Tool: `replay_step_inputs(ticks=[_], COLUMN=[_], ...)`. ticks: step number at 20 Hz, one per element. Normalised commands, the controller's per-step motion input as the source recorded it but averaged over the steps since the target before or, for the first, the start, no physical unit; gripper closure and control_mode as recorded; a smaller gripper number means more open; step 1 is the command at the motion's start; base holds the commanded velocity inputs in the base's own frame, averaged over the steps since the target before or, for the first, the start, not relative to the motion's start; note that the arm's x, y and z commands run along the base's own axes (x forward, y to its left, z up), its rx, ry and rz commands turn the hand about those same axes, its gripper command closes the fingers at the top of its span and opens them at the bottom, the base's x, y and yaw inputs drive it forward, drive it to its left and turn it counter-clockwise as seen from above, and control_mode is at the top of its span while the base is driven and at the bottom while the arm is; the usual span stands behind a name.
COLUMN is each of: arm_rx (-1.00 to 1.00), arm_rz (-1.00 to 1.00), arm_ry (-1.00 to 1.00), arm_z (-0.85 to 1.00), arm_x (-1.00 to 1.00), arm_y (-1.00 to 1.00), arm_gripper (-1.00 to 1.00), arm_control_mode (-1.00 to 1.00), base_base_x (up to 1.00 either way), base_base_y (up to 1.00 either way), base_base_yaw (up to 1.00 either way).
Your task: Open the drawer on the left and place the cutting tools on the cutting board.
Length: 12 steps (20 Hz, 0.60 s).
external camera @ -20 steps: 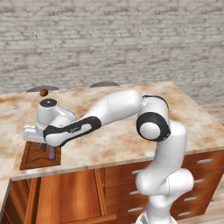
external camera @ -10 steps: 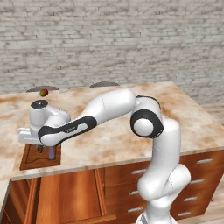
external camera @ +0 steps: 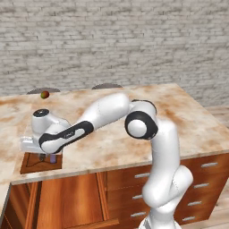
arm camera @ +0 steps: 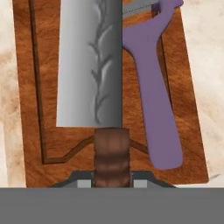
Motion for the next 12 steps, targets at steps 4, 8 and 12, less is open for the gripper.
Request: replay_step_inputs(ticks=[4, 8, 12], arm_rx=[0.0, 0.0, 0.0], arm_rz=[0.08, 0.14, 0.07], arm_ry=[0.0, 0.0, 0.03], arm_z=[-0.05, 0.0, -0.16], arm_x=[0.34, 0.24, 0.03], arm_y=[0.0, 0.02, 0.06], arm_gripper=[1.0, 1.0, 1.0], arm_control_mode=[-1.0, -1.0, -1.0], base_base_x=[0.0, 0.0, 0.0], base_base_y=[0.0, 0.0, 0.0], base_base_yaw=[0.0, 0.0, 0.0])
